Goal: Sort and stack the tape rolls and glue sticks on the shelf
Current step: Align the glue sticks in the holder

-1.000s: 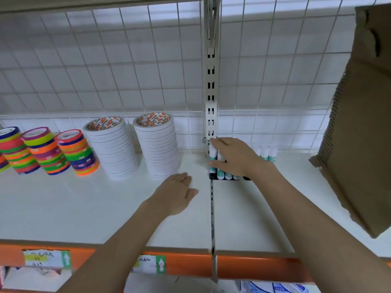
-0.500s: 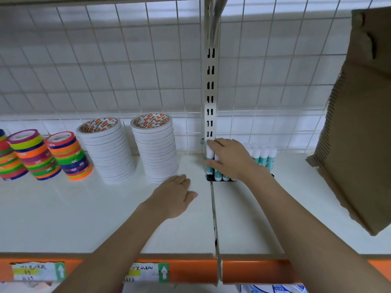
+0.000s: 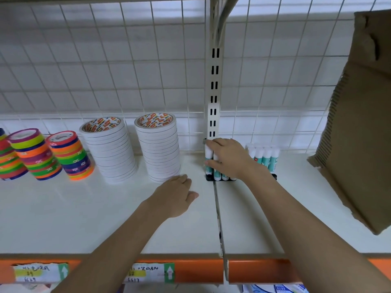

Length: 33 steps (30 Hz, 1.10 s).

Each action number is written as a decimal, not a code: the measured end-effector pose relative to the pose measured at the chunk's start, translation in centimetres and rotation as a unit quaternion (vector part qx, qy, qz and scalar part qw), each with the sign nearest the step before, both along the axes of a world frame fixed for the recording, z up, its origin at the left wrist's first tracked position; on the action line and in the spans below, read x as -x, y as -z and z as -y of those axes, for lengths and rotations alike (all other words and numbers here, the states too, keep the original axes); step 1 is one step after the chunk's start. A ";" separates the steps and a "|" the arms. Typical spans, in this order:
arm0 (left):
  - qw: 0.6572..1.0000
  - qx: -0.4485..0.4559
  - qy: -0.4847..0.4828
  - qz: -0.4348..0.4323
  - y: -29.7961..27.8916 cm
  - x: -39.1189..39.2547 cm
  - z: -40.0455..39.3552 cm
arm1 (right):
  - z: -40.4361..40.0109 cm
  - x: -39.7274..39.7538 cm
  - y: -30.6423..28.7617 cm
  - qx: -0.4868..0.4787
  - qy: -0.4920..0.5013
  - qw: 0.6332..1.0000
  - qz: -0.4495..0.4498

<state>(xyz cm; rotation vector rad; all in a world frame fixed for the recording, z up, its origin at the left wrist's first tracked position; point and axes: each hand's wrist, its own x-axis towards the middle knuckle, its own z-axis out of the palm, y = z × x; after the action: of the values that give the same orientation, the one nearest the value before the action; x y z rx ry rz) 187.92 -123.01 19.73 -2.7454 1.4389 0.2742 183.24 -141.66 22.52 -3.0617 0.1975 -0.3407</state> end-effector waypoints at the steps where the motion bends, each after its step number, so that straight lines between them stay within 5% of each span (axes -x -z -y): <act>1: 1.000 0.000 0.000 -0.002 0.0 -0.1 0.0 | -0.1 -0.1 0.0 0.001 -0.001 1.000 0.000; 24: 1.000 0.016 -0.006 0.019 -1.4 0.0 2.1 | 1.3 2.7 -2.8 -0.052 0.037 0.998 -0.008; 33: 0.965 0.209 -0.063 0.148 -5.1 1.5 5.9 | 5.3 6.0 -2.4 -0.048 0.095 0.994 -0.034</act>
<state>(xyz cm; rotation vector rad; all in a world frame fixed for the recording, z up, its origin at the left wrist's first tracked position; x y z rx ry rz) 186.43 -128.95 24.79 -3.0261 1.3719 -0.4763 177.29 -147.01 24.95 -2.9671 0.4972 -0.2283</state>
